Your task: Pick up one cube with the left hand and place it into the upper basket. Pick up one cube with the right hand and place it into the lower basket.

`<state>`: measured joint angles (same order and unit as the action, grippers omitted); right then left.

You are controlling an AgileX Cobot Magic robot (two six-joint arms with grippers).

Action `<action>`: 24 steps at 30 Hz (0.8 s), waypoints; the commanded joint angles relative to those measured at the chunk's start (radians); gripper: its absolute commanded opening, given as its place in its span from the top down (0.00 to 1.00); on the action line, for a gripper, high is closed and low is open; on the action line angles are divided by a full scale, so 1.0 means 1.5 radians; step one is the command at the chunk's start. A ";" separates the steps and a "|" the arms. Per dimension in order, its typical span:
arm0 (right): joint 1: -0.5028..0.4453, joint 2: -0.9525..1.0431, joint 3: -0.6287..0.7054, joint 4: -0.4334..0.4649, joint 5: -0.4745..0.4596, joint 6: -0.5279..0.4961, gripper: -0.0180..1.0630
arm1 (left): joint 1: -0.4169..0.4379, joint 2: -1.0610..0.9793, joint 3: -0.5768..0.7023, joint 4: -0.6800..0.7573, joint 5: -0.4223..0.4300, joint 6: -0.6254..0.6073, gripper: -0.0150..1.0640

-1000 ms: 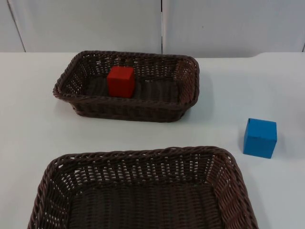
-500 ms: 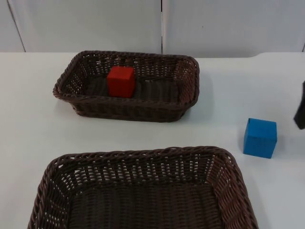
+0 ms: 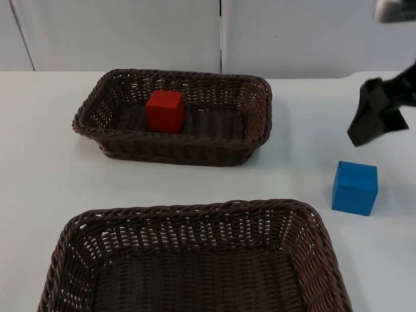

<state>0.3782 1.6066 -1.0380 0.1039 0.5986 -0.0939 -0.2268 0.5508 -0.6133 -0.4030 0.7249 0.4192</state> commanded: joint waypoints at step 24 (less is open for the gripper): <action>0.096 0.237 -0.257 -0.021 0.128 -0.066 0.02 | -0.003 -0.003 0.001 0.003 -0.002 -0.003 0.13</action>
<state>0.5228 1.9306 -1.3815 0.1067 0.7276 -0.1730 -0.2268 0.5508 -0.6133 -0.3993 0.7249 0.4192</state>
